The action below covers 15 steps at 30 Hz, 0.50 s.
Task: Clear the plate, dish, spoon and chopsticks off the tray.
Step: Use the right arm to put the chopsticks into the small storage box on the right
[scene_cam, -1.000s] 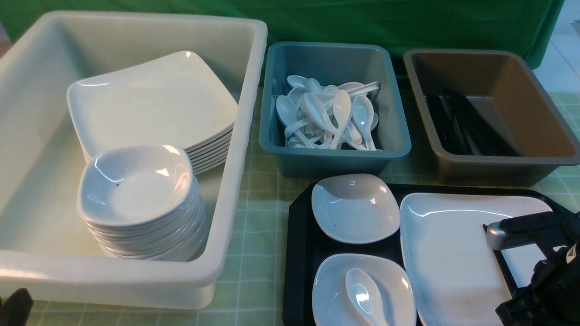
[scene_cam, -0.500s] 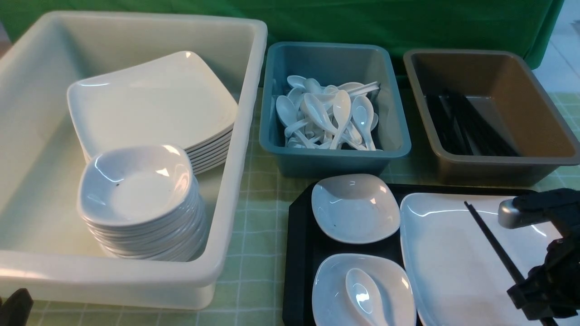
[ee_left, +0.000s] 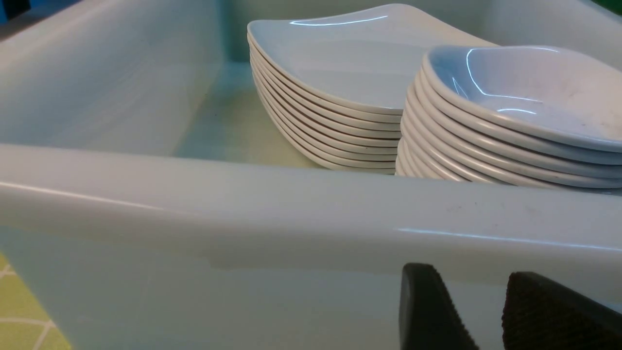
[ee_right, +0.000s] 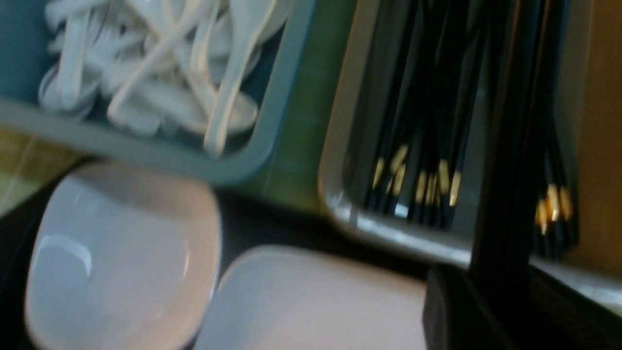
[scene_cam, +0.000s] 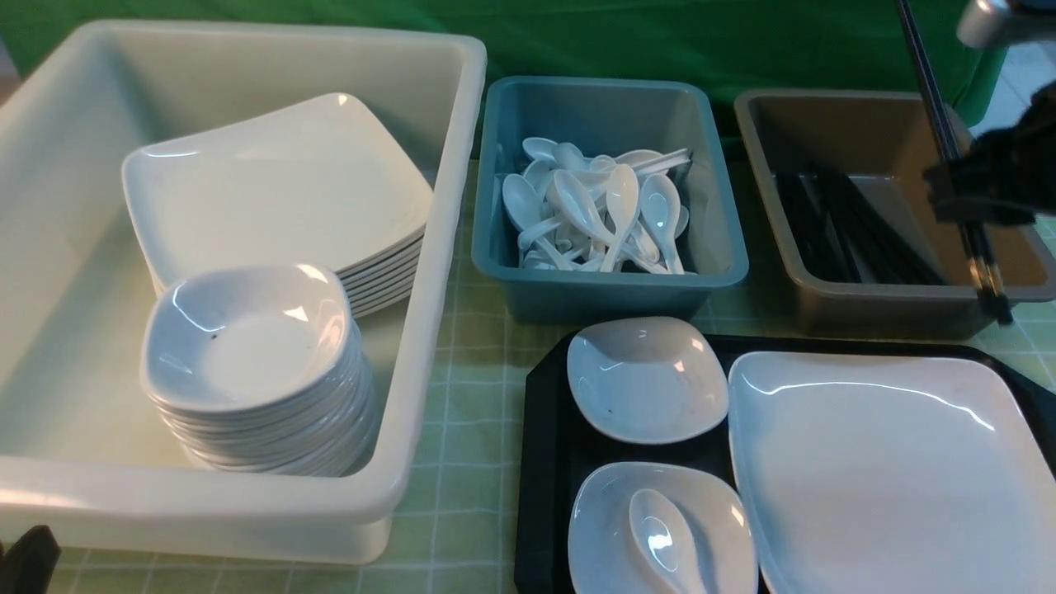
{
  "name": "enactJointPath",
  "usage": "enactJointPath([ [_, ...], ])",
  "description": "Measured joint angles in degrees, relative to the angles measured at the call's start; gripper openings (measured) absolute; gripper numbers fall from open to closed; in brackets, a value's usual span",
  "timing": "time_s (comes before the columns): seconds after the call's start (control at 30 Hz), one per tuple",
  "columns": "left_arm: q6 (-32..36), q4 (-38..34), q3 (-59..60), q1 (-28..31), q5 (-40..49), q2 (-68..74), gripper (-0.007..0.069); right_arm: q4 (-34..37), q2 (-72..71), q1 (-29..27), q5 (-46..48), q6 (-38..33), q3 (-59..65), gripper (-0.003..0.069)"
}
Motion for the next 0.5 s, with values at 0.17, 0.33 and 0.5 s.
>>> enactJointPath([
  [0.17, 0.00, 0.00, 0.00, 0.00, 0.00, -0.06, 0.0222, -2.31, 12.69, -0.83, -11.34, 0.45, -7.96, 0.0106],
  [0.33, 0.00, 0.06, 0.00, 0.00, 0.00, -0.08, 0.0222, -2.82, 23.87, -1.78, -20.28, 3.58, -11.87, 0.0117],
  [0.5, 0.00, 0.11, 0.00, 0.00, 0.00, -0.08, 0.0222, -2.87, 29.27, -1.85, -21.45, 8.09, -12.16, 0.0190],
])
